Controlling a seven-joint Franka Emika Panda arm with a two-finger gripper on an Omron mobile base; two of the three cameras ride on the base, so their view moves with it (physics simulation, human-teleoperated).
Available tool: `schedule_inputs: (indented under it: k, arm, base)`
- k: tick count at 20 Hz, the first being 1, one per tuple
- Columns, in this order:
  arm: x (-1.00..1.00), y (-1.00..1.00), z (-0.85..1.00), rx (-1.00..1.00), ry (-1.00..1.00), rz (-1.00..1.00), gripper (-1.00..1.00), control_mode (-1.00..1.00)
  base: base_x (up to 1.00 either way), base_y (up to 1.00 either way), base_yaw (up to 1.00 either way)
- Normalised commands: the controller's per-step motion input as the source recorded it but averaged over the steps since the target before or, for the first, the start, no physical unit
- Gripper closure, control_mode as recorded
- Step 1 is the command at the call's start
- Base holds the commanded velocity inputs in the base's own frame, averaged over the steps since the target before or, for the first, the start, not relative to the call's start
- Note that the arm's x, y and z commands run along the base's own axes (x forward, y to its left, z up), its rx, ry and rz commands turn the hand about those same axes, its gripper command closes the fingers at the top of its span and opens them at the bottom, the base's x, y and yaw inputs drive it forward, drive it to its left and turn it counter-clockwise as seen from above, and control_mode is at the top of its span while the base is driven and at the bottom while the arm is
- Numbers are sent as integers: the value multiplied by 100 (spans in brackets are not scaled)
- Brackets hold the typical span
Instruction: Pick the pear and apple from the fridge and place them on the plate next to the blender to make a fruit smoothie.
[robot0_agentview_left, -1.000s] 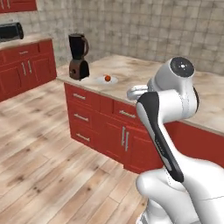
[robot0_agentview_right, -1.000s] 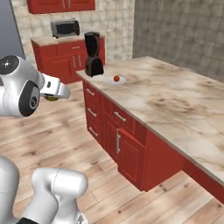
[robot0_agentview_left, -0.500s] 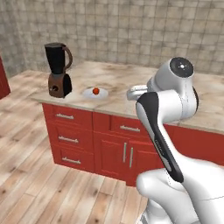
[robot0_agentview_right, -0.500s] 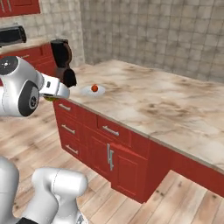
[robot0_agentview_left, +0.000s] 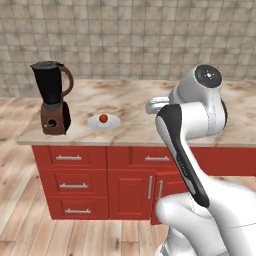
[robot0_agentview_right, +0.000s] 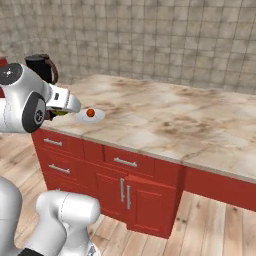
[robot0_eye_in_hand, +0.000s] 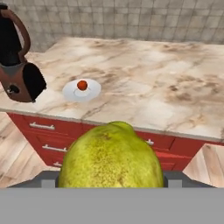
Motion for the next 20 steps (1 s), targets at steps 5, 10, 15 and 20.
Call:
schedule_inputs:
  k: [5,10,15,20]
  arm:
    - [0,0,0,0,0,0,100,100]
    - [0,0,0,0,0,0,100,100]
    - [0,0,0,0,0,0,100,100]
    - [0,0,0,0,0,0,100,100]
  base:
    - [46,66,-31]
    - [72,32,-21]
    - [54,11,-11]
    - [46,18,-8]
